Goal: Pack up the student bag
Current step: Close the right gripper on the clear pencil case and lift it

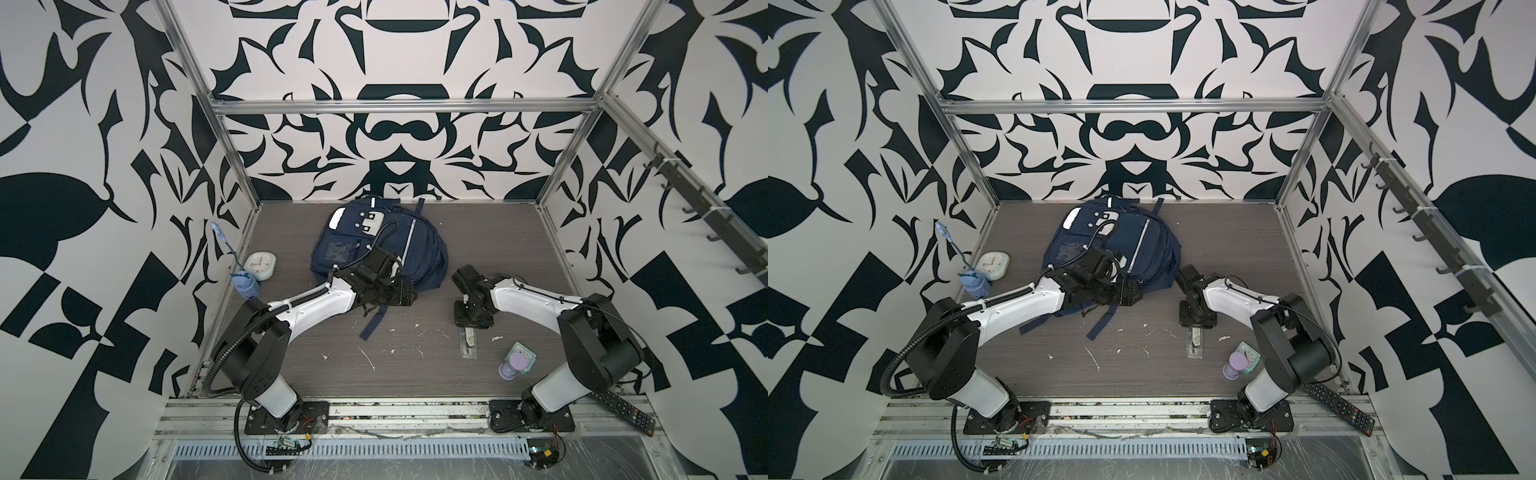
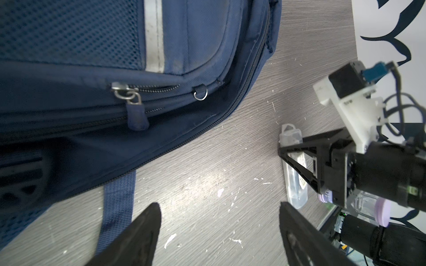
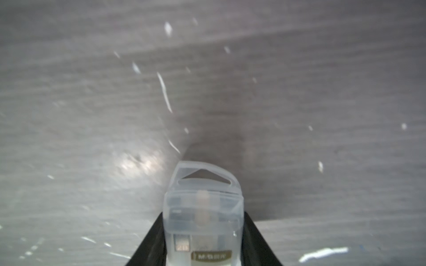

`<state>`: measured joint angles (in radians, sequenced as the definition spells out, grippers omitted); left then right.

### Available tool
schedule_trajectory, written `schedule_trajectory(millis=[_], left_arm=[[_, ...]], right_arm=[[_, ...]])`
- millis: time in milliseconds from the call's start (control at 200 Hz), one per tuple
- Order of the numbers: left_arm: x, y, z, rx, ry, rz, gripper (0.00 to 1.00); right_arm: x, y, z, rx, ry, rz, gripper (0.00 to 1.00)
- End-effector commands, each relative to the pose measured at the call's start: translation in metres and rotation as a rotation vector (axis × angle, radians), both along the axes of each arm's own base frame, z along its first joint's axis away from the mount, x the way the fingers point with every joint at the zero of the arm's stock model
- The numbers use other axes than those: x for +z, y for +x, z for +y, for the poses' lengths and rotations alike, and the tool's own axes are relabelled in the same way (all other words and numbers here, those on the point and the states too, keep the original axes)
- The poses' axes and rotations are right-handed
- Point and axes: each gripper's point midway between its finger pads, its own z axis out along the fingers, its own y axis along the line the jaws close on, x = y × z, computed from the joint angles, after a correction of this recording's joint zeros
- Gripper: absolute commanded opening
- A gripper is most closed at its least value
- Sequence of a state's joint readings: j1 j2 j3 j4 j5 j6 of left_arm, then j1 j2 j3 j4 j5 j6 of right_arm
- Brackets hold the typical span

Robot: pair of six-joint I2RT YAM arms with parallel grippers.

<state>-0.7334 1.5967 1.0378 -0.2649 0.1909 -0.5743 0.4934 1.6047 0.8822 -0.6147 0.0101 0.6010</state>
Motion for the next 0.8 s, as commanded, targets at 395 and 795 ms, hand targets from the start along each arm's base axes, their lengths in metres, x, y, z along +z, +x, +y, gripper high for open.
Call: schedule_trajectory(millis=[395,795], left_arm=[[-0.028,-0.018,-0.009,-0.077,0.095,0.005,0.83],[-0.041,-0.031,-0.048,-0.162,0.148,-0.006,0.83]], right_arm=[[-0.003,0.061,0.034,-0.091,0.079,-0.075,0.52],[0.030,0.054,0.027,-0.092,0.134,-0.143,0.63]])
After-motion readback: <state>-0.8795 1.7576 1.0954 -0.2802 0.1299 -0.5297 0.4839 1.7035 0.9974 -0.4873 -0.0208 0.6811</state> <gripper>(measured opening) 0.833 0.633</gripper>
